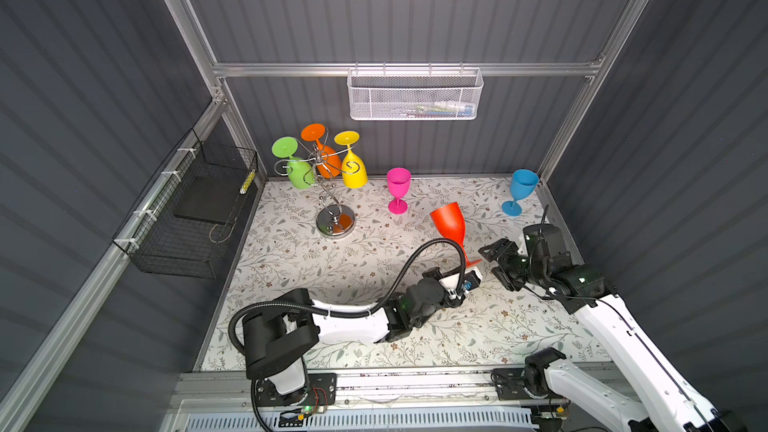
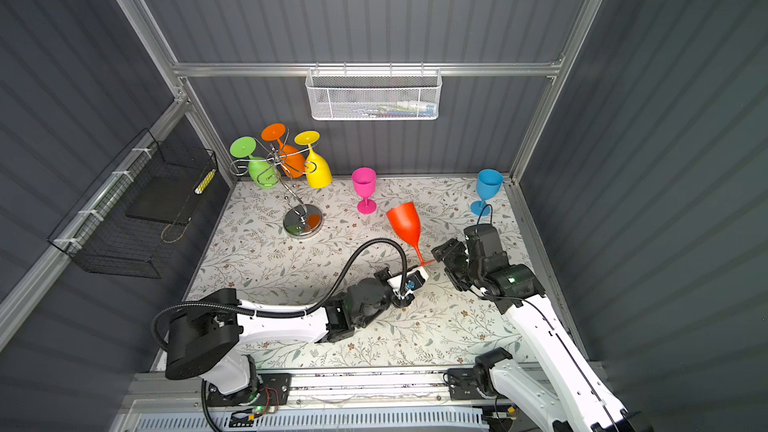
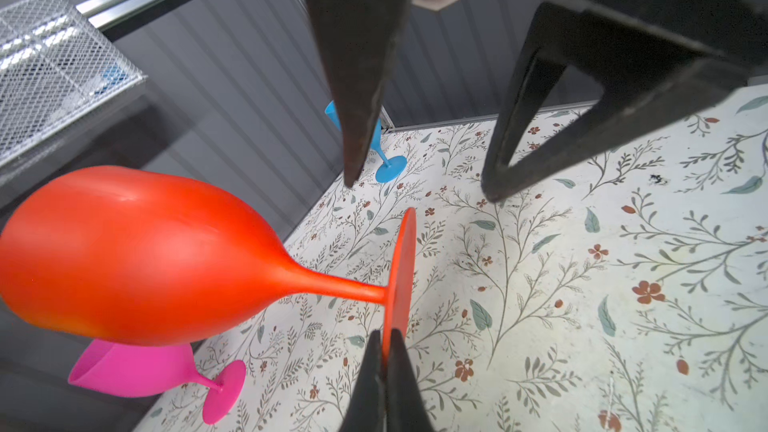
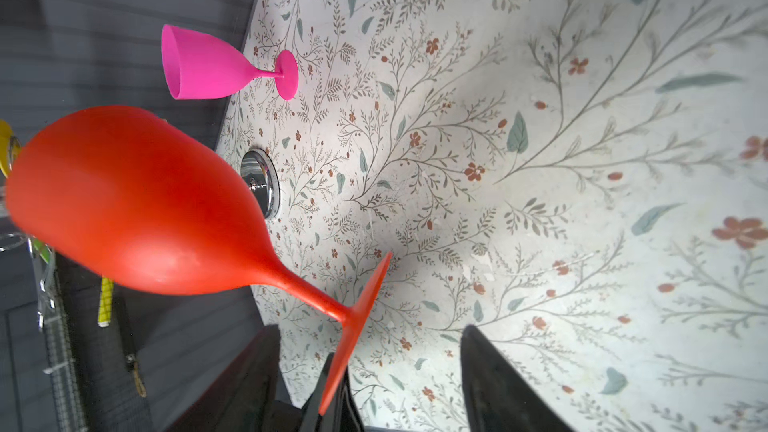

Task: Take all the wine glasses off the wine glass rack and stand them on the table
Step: 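Carry the red glass toward the right gripper while the right gripper approaches it, then close the right gripper on the red glass foot while the left gripper releases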

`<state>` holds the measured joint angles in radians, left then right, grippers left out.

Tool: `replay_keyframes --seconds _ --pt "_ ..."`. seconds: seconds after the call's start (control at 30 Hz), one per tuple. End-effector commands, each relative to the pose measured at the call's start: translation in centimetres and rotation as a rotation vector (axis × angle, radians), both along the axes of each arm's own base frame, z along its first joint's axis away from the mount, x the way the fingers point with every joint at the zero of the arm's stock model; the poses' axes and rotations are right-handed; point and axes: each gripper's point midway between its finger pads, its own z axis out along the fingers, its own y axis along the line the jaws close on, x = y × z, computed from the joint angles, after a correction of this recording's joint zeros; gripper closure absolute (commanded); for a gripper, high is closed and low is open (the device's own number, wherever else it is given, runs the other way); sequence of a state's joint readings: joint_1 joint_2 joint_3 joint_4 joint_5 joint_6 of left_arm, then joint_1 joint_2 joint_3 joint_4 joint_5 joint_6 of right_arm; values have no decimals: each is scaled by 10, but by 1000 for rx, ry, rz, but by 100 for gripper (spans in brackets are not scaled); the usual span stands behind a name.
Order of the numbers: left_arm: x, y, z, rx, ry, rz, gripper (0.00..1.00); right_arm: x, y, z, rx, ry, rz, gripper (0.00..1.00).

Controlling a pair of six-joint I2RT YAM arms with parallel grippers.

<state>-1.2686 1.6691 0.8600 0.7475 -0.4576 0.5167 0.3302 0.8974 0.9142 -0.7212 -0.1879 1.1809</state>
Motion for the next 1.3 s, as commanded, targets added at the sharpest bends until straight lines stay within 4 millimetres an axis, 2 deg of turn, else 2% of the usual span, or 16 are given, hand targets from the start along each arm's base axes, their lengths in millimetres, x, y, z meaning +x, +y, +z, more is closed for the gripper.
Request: replay_keyframes --seconds 0.0,0.13,0.47,0.53,0.57,0.73,0.83,0.97,1.1,1.2,1.23,1.27 --pt "1 -11 29 -28 -134 13 100 0 6 -3 52 10 9 40" --pt "-1 -14 33 -40 -170 18 100 1 7 -11 58 28 11 48" --pt "-1 -12 48 -102 -187 44 100 6 7 -16 74 11 -4 99" --pt "1 -10 54 -128 -172 63 100 7 5 -15 71 0 -13 100" --pt "3 -7 57 -145 -160 81 95 7 4 -14 69 -11 -16 100" --pt "6 8 75 -181 -33 130 46 15 -1 -7 70 -83 -49 100" --pt "6 21 86 -175 63 139 31 22 -3 -3 69 -133 -60 100" --pt "23 51 102 -196 284 196 30 38 -5 8 58 -265 -46 100" --pt "37 72 123 -222 474 233 33 49 -5 11 0 -374 -3 100" --pt "37 70 131 -207 595 184 33 58 -6 13 -7 -450 -3 100" --pt "41 69 144 -228 635 158 33 60 -6 15 -3 -486 -2 100" --pt "43 69 146 -230 671 145 33 62 -6 14 3 -504 -7 100"
